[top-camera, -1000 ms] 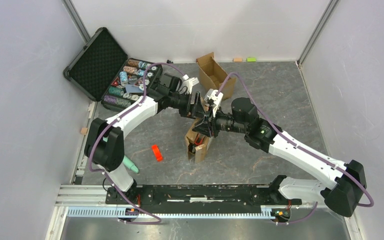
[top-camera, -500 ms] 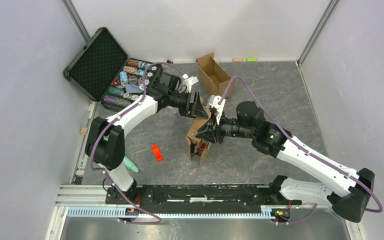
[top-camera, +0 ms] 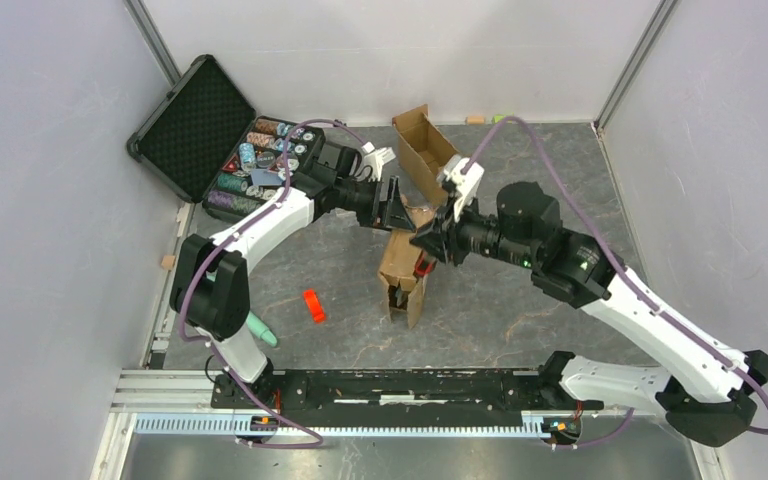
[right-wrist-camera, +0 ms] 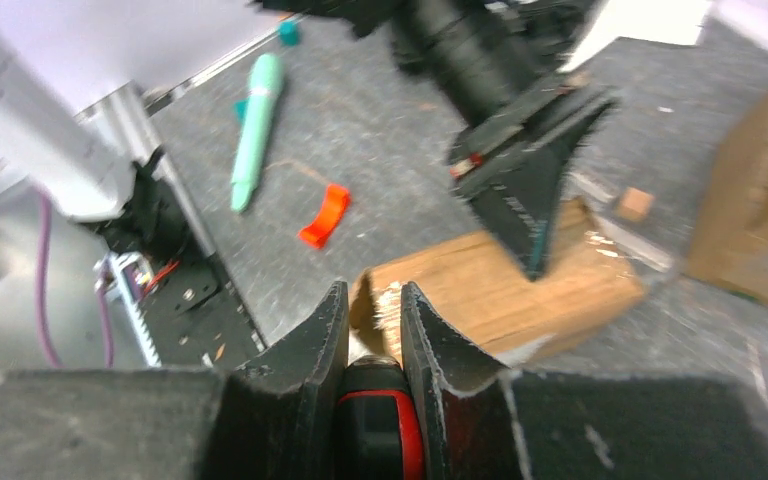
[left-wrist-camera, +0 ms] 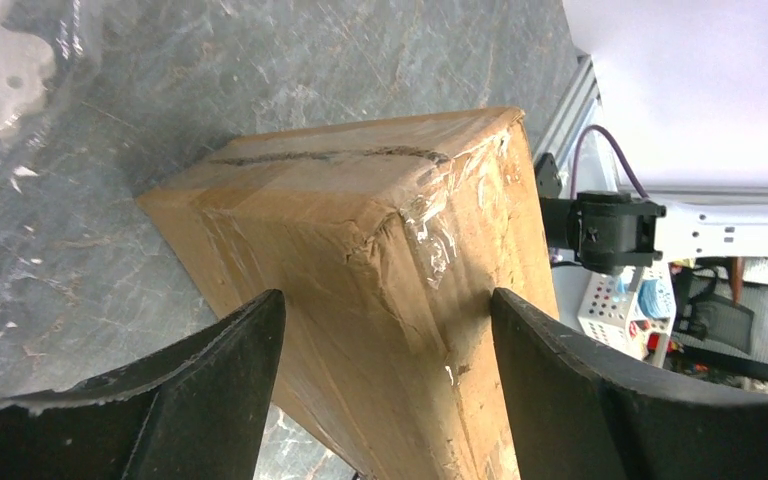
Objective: Unpack the express box
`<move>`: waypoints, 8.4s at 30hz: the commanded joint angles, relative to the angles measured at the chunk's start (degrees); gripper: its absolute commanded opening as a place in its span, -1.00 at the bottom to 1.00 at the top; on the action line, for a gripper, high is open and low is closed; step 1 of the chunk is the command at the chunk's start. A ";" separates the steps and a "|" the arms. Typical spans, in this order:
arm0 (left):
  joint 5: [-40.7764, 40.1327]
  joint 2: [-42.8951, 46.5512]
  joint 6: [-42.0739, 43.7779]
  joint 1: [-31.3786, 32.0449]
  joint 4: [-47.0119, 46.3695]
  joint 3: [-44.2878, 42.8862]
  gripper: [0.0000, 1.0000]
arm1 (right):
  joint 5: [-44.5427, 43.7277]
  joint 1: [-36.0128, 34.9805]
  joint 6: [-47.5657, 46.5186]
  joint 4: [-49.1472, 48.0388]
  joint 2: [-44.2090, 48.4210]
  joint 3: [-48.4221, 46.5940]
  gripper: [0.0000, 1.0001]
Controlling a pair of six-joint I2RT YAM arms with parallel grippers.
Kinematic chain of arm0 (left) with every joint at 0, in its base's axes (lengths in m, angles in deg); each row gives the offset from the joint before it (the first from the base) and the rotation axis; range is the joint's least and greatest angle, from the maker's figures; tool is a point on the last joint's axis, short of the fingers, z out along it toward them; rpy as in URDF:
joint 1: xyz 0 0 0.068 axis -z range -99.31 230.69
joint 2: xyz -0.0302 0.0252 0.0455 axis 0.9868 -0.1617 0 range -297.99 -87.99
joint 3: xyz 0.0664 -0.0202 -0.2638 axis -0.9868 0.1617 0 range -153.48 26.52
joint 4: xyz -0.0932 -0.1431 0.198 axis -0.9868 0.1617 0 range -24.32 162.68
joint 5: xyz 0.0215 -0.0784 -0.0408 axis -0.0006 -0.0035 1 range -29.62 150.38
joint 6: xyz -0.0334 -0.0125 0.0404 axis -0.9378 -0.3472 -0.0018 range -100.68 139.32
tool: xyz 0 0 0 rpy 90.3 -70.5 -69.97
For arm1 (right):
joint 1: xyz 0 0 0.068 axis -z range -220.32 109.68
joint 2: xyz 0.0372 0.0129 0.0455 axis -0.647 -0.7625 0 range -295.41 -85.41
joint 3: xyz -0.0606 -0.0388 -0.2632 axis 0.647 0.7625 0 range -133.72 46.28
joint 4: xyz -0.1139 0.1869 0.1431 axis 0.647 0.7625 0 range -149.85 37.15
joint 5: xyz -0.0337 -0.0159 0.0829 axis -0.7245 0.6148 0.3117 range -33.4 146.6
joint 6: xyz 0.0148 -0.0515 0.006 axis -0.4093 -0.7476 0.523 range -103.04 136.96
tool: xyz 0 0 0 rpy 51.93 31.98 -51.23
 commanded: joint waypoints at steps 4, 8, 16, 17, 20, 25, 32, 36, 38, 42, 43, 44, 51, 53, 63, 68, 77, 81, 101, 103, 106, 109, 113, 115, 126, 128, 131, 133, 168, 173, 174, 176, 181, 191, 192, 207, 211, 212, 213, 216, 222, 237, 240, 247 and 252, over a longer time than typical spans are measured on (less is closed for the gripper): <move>-10.07 6.49 0.06 0.74 -2.13 -3.56 0.65 | -13.56 9.53 5.63 17.89 -3.29 -7.05 -1.00; -18.15 14.58 1.04 1.28 -4.68 -0.82 0.69 | -7.73 19.92 6.62 17.44 -4.98 4.87 -1.00; -36.71 33.73 1.38 8.77 -4.71 13.47 0.73 | -1.14 38.06 5.18 11.58 -17.61 12.14 -0.16; -40.24 36.10 0.60 10.87 -4.70 15.94 0.74 | -2.24 39.22 6.21 11.12 -19.28 11.32 0.05; -55.60 43.95 -2.70 19.94 -3.67 24.00 0.74 | -2.53 39.29 9.79 6.09 -18.57 10.74 0.96; -69.85 52.53 -9.30 33.99 -5.27 35.00 0.73 | -6.24 34.39 16.12 -3.40 -12.27 16.91 0.96; -80.36 49.98 -11.67 46.77 -15.45 42.29 0.77 | -11.48 24.88 24.37 -16.15 -11.31 25.29 0.96; -82.84 46.04 -11.39 46.89 -22.03 43.91 0.77 | -11.04 22.15 26.39 -22.20 -13.69 27.90 0.93; -86.12 43.78 -9.11 46.76 -26.60 44.57 0.73 | -10.42 21.27 26.49 -25.32 -15.74 28.46 0.89; -85.51 40.22 -0.76 45.57 -35.12 45.11 0.30 | -7.70 20.28 25.54 -29.63 -20.70 26.91 0.82; -83.25 40.20 0.00 44.99 -34.00 44.27 0.05 | -6.72 20.26 24.65 -30.71 -22.43 25.98 0.80; -80.05 40.88 1.34 44.68 -33.61 43.53 -0.15 | -5.42 20.29 23.80 -31.22 -24.18 24.25 0.78; -57.27 37.14 4.28 43.41 -20.78 27.23 -0.84 | 2.49 14.29 17.49 -28.57 -41.59 4.74 0.73; -51.74 34.79 -1.69 39.16 -20.60 25.35 -0.95 | 2.57 11.85 16.11 -27.58 -44.10 2.10 0.76; -30.23 22.31 -37.44 11.44 -33.70 37.47 -0.95 | 5.86 17.38 13.61 -29.60 -36.50 12.99 0.94; -26.92 14.87 -41.53 8.68 -42.57 41.05 -0.95 | -2.18 19.12 11.67 -24.55 -25.92 15.57 0.96; -28.16 11.63 -37.64 8.41 -36.01 35.95 -0.95 | -21.89 16.11 13.46 -11.74 -11.51 17.97 0.96; -28.60 10.57 -37.08 8.39 -35.36 35.04 -0.95 | -22.33 15.68 13.15 -12.51 -8.24 19.08 0.96; -25.17 12.39 -30.93 8.53 -26.14 25.52 -0.95 | -31.41 -5.87 11.37 -10.00 -20.95 17.01 0.45; -24.38 12.61 -30.60 8.48 -25.97 25.10 -0.85 | -32.02 -6.01 12.41 -10.83 -21.39 17.74 0.24; -23.95 13.47 -29.67 8.46 -25.00 24.42 -0.26 | -33.56 -6.02 13.66 -10.73 -21.42 18.04 -0.44; -24.54 15.43 -27.99 8.10 -22.19 23.12 0.44 | -35.30 -5.69 14.87 -10.41 -20.09 19.02 -1.00; -24.62 20.53 -26.19 5.89 -19.62 21.45 0.84 | -33.29 -3.75 15.56 -11.68 -16.87 21.46 -1.00; -25.13 23.56 -25.02 4.02 -17.28 20.76 1.00 | -31.56 -2.55 15.84 -11.97 -15.37 22.00 -1.00; -29.43 35.39 -27.02 -11.97 -16.55 35.76 1.00 | -26.66 0.22 19.16 -10.73 -4.77 12.40 -1.00; -28.82 34.11 -28.43 -12.34 -19.64 38.47 1.00 | -25.15 0.22 19.61 -10.82 -3.91 9.30 -1.00; -27.91 30.92 -31.54 -12.35 -24.73 41.79 1.00 | -22.86 0.27 20.27 -11.49 -3.56 4.93 -1.00; -27.45 28.57 -33.55 -12.35 -28.75 43.31 1.00 | -21.24 0.22 20.79 -12.09 -3.64 1.79 -1.00; -31.07 29.28 -23.32 3.34 -18.59 23.66 1.00 | -5.80 9.62 38.84 -39.33 -7.97 27.33 -1.00; -35.75 27.52 -20.65 4.72 -12.93 20.36 1.00 | -8.79 10.29 36.19 -33.78 -6.04 23.17 -1.00; -36.11 27.66 -20.16 4.70 -12.63 20.23 1.00 | -8.81 11.07 35.56 -33.24 -5.69 22.96 -1.00; -37.14 27.37 -19.86 4.69 -11.17 19.75 1.00 | -9.60 11.90 33.88 -30.56 -5.68 21.43 -1.00; -36.53 25.76 -18.80 3.21 -10.54 21.63 1.00 | -9.44 11.83 33.36 -30.40 -2.10 18.72 -1.00; -36.87 31.41 -19.24 3.36 -11.63 21.93 1.00 | -10.97 12.88 31.04 -26.88 -3.14 16.30 -1.00; -36.10 31.65 -19.36 3.45 -11.86 20.81 1.00 | -8.34 12.65 31.68 -26.94 -5.00 16.40 -1.00; -34.14 29.54 -19.96 3.02 -11.58 22.24 1.00 | -8.02 12.67 36.14 -28.27 -6.09 19.95 -1.00; -33.72 28.59 -21.12 1.56 -12.96 24.31 1.00 | -14.36 11.76 33.38 -22.93 -1.02 14.30 -1.00; -33.85 28.83 -20.96 1.48 -12.69 24.28 1.00 | -14.96 13.24 32.47 -21.53 -0.67 13.69 -1.00; -34.05 29.19 -20.71 1.37 -12.29 24.14 1.00 | -15.51 15.27 31.82 -19.96 -0.60 13.60 -1.00; -32.79 30.82 -20.44 0.94 -12.51 23.68 1.00 | -12.28 18.90 32.98 -21.87 -0.73 17.36 -1.00; -32.79 32.88 -19.18 -2.74 -6.92 21.52 1.00 | -14.48 19.64 35.13 -23.97 0.59 23.38 -1.00; -16.22 31.04 -19.39 -6.41 -10.20 21.45 1.00 | -37.13 1.01 30.84 -20.71 -1.28 19.54 -1.00; -11.86 28.06 -22.22 -4.57 -16.23 22.39 1.00 | -41.78 -2.71 29.74 -21.20 -3.58 19.26 -1.00; -13.50 24.97 -23.50 -1.82 -19.78 20.68 1.00 | -42.51 -7.40 25.94 -22.99 -7.00 18.88 -0.79; -17.15 22.71 -20.74 -0.55 -15.42 18.26 1.00 | -36.48 -7.77 25.09 -26.92 -6.68 21.29 -0.02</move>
